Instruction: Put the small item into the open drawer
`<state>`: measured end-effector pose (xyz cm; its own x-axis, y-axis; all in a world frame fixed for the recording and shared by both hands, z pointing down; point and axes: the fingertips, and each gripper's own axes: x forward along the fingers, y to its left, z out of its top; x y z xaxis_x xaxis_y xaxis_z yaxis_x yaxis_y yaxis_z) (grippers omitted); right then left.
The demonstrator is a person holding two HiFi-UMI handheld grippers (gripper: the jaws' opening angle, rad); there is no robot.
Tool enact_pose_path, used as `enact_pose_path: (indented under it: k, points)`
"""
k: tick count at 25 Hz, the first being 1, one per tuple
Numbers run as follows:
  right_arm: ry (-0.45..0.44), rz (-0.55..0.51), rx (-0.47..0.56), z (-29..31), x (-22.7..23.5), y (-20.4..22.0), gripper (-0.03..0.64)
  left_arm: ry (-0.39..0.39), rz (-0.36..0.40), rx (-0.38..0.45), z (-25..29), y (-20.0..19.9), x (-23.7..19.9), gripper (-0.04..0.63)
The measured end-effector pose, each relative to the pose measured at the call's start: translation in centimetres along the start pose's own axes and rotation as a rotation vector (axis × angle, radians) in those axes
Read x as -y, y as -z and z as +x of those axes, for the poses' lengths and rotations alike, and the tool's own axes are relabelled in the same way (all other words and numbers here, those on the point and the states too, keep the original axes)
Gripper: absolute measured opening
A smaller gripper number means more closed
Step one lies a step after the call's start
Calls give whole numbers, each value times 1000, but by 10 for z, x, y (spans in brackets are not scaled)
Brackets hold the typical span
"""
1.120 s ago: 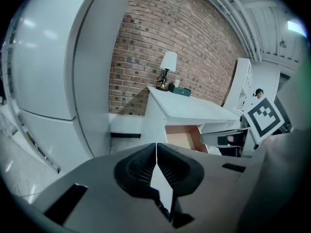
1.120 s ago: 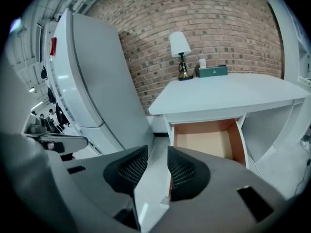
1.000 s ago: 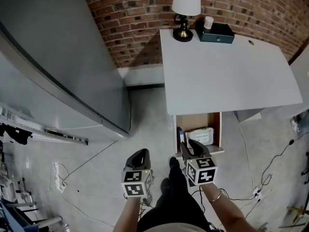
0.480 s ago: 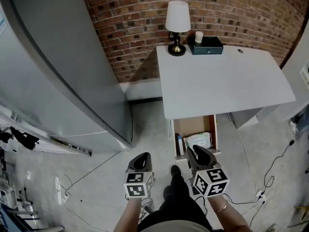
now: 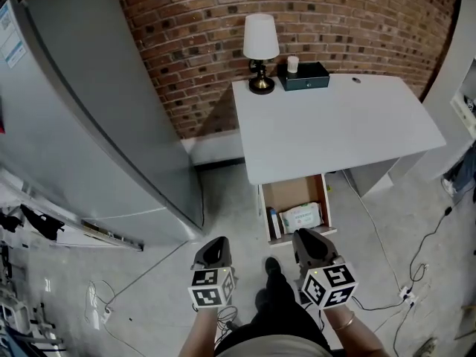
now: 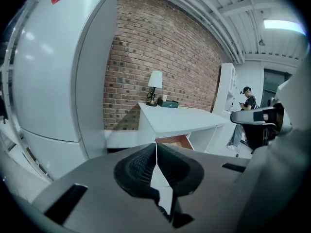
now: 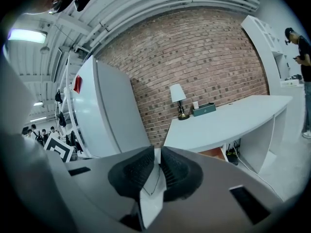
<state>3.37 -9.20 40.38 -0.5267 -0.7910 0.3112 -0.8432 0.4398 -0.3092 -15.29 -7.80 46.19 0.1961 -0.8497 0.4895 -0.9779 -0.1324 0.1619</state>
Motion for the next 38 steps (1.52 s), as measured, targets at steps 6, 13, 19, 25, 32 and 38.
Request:
enact_pose_path:
  k: [6, 13, 19, 25, 32, 38]
  points:
    - [17, 9, 4, -22, 0, 4, 18, 2, 19, 17, -15, -4, 5, 23]
    - [12, 0, -8, -38, 1, 10, 6, 2, 24, 24, -28, 0, 12, 23]
    - [12, -32, -18, -45, -4, 11, 6, 1, 21, 27, -37, 2, 12, 23]
    - [6, -37, -20, -50, -6, 14, 6, -3, 25, 37, -46, 3, 11, 23]
    - [15, -36, -25, -58, -2, 17, 6, -9, 29, 45, -55, 4, 14, 23]
    - [7, -38, -22, -60, -8, 18, 6, -9, 28, 44, -60, 8, 14, 23]
